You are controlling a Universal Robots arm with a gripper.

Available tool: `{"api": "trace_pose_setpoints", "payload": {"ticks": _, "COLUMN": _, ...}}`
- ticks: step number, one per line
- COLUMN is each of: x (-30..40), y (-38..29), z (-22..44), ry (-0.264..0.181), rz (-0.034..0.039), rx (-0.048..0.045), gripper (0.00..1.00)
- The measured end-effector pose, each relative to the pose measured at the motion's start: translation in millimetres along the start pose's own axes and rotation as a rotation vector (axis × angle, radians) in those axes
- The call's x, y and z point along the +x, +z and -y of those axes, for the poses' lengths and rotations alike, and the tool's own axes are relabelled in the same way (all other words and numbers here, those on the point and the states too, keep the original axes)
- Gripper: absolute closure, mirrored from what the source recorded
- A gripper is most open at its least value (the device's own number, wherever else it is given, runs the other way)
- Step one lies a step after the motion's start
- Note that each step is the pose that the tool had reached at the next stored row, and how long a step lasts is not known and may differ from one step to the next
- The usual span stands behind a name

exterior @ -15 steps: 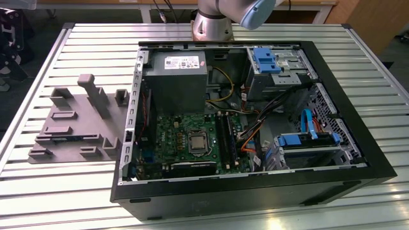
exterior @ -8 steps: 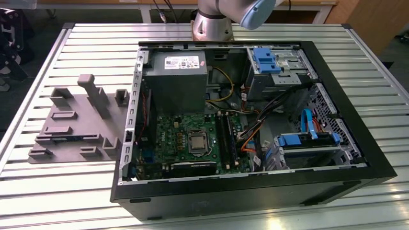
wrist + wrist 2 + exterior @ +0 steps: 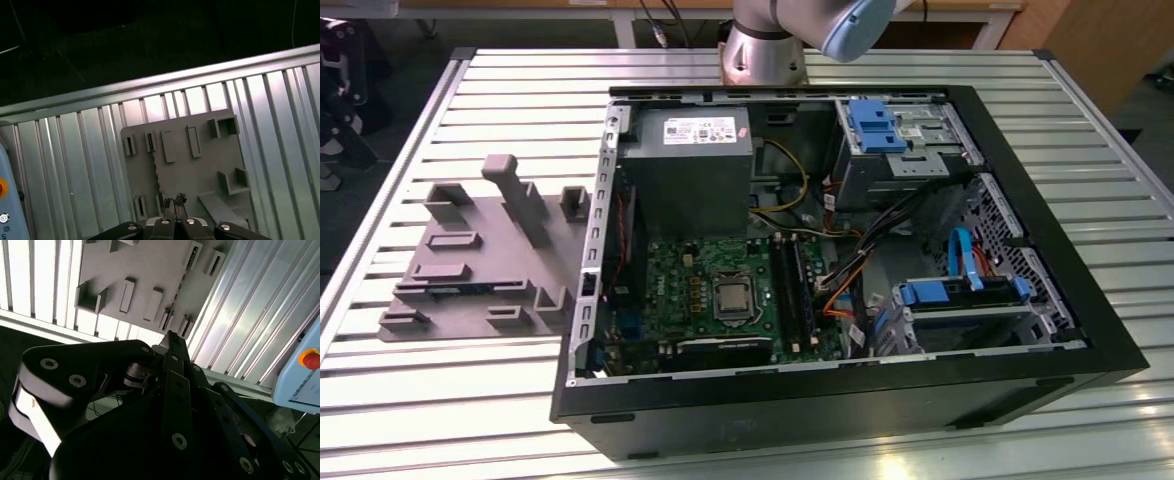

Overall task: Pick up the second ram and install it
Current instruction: 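Pick up the second ram and move it above second insertion slot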

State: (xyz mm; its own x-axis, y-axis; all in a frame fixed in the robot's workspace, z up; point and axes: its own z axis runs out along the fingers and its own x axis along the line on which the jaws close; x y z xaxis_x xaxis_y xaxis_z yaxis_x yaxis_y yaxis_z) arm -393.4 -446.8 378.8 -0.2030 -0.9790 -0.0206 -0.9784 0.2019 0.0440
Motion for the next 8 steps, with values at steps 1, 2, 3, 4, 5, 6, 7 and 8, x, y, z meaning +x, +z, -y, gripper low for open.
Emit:
{"api": "trace_pose_setpoints", "payload": {"ticks": 1, "x": 0.0, "y": 0.0, "z": 0.0, "ry": -0.015, "rz": -0.0007, "rx": -0.0003, "gripper": 0.89}}
{"api": "trace_pose_setpoints", "payload": {"ticks": 2, "x": 0.0, "y": 0.0, "z": 0.0, "ry": -0.03, "rz": -0.0014, "rx": -0.0006, "gripper": 0.89}}
{"api": "trace_pose_setpoints", "payload": {"ticks": 3, "x": 0.0, "y": 0.1, "z": -0.1, "ry": -0.043, "rz": -0.0019, "rx": -0.0009, "gripper": 0.89}}
{"api": "trace_pose_setpoints", "payload": {"ticks": 4, "x": 0.0, "y": 0.1, "z": 0.0, "ry": -0.059, "rz": -0.0025, "rx": -0.0012, "gripper": 0.89}}
{"api": "trace_pose_setpoints", "payload": {"ticks": 5, "x": 0.0, "y": 0.2, "z": 0.0, "ry": -0.075, "rz": -0.0033, "rx": -0.0015, "gripper": 0.89}}
{"api": "trace_pose_setpoints", "payload": {"ticks": 6, "x": 0.0, "y": 0.2, "z": 0.0, "ry": -0.092, "rz": -0.0041, "rx": -0.0018, "gripper": 0.89}}
{"api": "trace_pose_setpoints", "payload": {"ticks": 7, "x": 0.0, "y": 0.2, "z": 0.0, "ry": -0.109, "rz": -0.0048, "rx": -0.0022, "gripper": 0.89}}
{"api": "trace_pose_setpoints", "payload": {"ticks": 8, "x": 0.0, "y": 0.2, "z": 0.0, "ry": -0.126, "rz": -0.0055, "rx": -0.0026, "gripper": 0.89}}
